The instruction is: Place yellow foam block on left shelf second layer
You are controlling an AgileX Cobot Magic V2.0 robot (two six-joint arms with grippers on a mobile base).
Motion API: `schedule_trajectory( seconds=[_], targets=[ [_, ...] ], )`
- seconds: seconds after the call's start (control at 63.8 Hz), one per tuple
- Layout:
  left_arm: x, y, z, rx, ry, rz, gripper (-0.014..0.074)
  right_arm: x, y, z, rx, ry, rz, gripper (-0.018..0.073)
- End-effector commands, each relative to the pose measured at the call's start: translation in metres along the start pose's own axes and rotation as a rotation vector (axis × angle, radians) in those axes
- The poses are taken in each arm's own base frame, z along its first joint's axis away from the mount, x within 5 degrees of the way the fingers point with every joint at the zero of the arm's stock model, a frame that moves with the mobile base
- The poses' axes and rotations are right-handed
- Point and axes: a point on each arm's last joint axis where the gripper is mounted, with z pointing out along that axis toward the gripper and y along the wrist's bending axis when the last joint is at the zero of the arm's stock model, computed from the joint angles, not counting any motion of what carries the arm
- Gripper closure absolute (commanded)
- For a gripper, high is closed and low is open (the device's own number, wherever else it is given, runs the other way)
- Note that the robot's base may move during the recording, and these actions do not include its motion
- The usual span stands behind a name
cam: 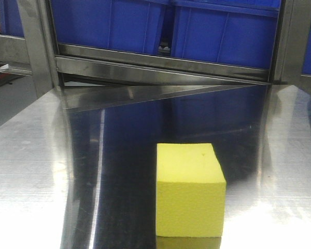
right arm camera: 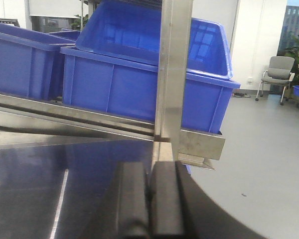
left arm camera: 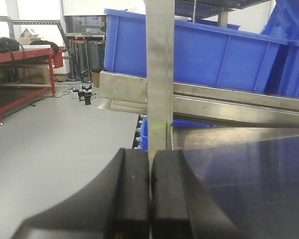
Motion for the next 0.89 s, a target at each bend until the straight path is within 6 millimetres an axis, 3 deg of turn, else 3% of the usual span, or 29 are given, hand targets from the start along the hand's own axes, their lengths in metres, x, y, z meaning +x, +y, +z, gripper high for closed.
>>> schedule_trajectory(
  seconds=[0.0,0.878],
  targets=[
    [0.0004,0.0001,-0.0013,0.003,-0.075,-0.009,0.0472,-0.0181,0.0003,-0.0026,0.002,-0.136,-0.018,0.0505],
    [0.0004,0.0001,-0.0013,0.003,-0.075,-0.009,0.0472,-0.0147,0.0002,-0.0022,0.003,-0.098,-0.017,0.0505]
  ],
)
